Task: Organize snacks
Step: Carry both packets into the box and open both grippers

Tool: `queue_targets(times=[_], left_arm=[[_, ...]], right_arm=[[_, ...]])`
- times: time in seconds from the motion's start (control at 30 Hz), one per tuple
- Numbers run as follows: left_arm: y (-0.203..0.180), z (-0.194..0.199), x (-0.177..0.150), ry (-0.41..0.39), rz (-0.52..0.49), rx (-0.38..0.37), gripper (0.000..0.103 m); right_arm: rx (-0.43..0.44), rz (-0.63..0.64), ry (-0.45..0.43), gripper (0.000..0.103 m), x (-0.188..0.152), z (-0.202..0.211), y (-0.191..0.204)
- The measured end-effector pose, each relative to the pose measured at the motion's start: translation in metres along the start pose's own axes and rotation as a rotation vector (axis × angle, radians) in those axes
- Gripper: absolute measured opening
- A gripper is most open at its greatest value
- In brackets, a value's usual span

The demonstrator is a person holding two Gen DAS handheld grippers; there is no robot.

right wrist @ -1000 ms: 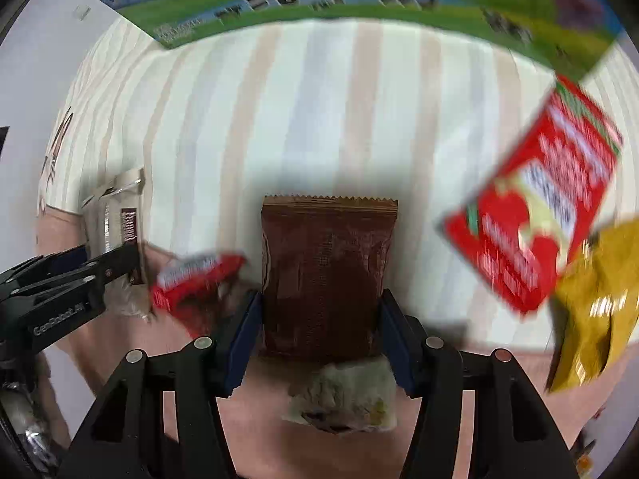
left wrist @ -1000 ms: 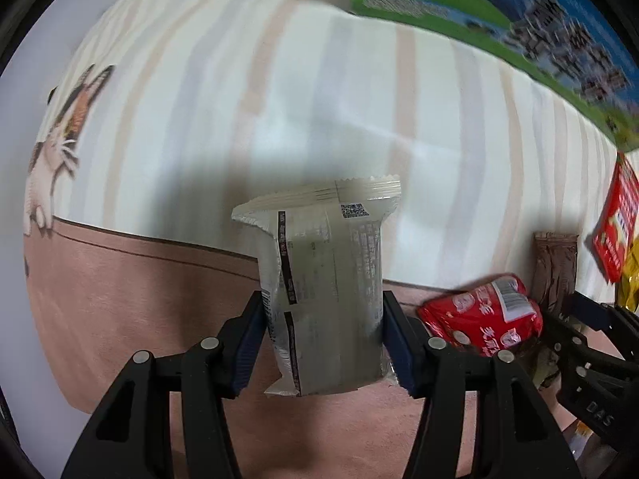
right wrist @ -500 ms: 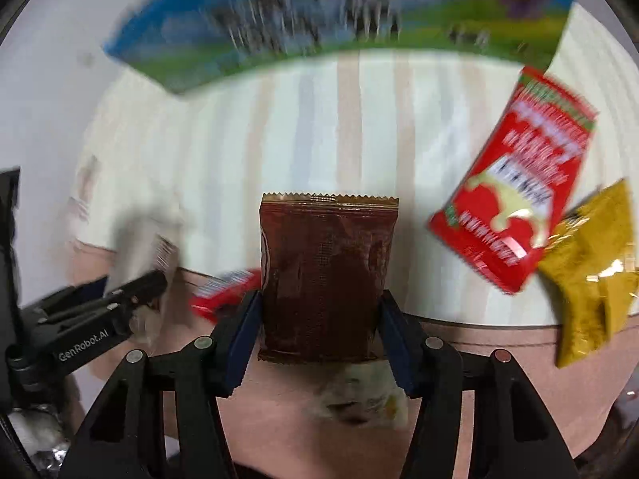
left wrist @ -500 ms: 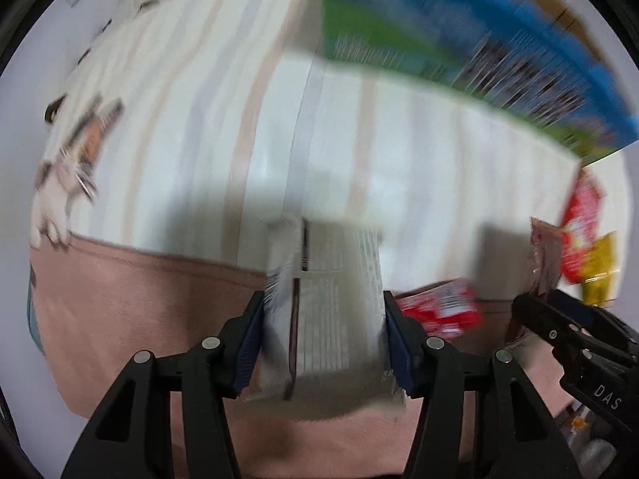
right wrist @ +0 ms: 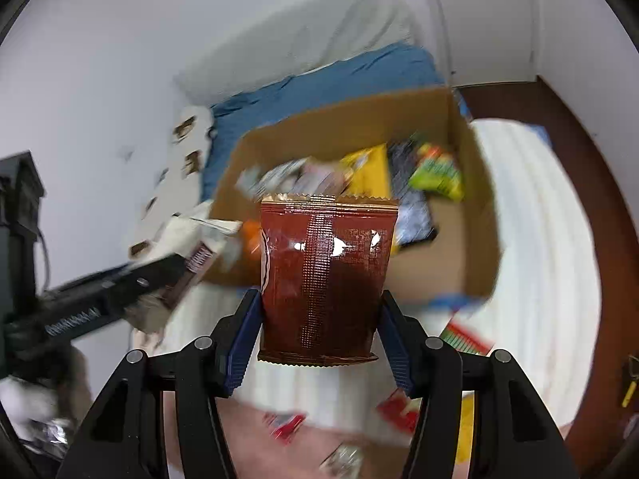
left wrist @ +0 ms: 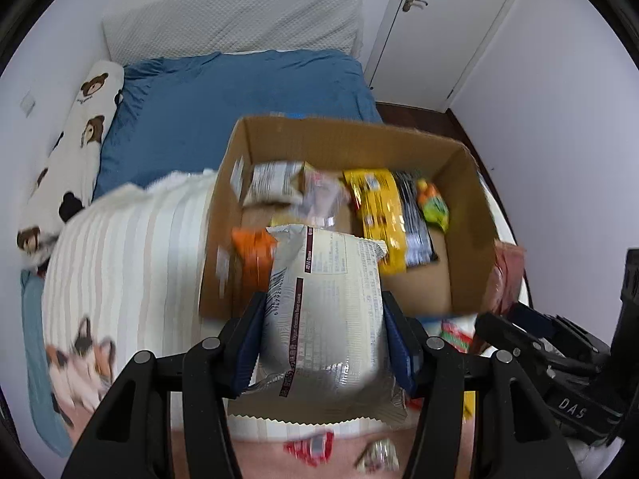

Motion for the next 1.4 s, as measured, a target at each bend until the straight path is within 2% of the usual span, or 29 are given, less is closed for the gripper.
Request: queue_targets(times=[0.17, 0.27, 0.4, 0.5, 0.57, 0.63, 0.67, 0.73, 0.83, 0.97, 1.27, 1.4], left_arm=[[-0.003, -0.056, 0.054, 0.124, -0.007, 0.024, 0.052], [-0.003, -0.088, 0.073, 0.195, -0.007, 0.050, 0.052], [-0.002, -0.126, 0.077, 0.289, -0.014, 0.050, 0.054], [0.000, -0.153, 0.068, 0.393, -0.027, 0.056, 0.054], [0.005, -0.166, 0.062, 0.430, -0.022, 0.057, 0.056], [0.009, -0.167, 0.060, 0.424, -0.018, 0.060, 0.076], [0.012, -0.166, 0.060, 0.416, -0.015, 0.057, 0.081], [0.016, -0.162, 0.060, 0.405, -0.017, 0.046, 0.091], [0.023, -0.155, 0.060, 0.389, -0.012, 0.045, 0.091], [0.029, -0.139, 0.059, 0.346, 0.006, 0.038, 0.091], [0.024, -0.085, 0.044, 0.171, 0.011, 0.061, 0.091], [0.021, -0.062, 0.028, 0.086, -0.002, 0.093, 0.091]], right_arm=[[-0.045, -0.059, 0.066, 0.060, 0.042, -0.026, -0.024], [-0.073, -0.072, 0.102, 0.060, 0.045, -0.043, -0.035], [-0.113, -0.079, 0.148, 0.060, 0.049, -0.073, -0.044], [-0.150, -0.077, 0.234, 0.061, 0.049, -0.099, -0.052], [-0.169, -0.065, 0.294, 0.065, 0.046, -0.114, -0.053], [-0.163, -0.055, 0.297, 0.073, 0.047, -0.117, -0.049], [-0.154, -0.058, 0.296, 0.081, 0.048, -0.117, -0.047], [-0.152, -0.056, 0.293, 0.088, 0.049, -0.117, -0.042], [-0.179, -0.040, 0.286, 0.096, 0.052, -0.116, -0.036], [-0.196, -0.054, 0.256, 0.096, 0.056, -0.109, -0.037], [-0.208, -0.082, 0.161, 0.096, 0.048, -0.069, -0.043], [-0.219, -0.066, 0.111, 0.096, 0.027, -0.042, -0.030]])
Point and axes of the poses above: each gripper's, at about its wrist camera, not at the fingertips, and z roughly against the way its jaws point, y to its left, x to its top, the point moved 4 cm from there along -z, roughly the way its jaws point, and after that the axes turned 11 degrees about y, right-handed, at the moved point
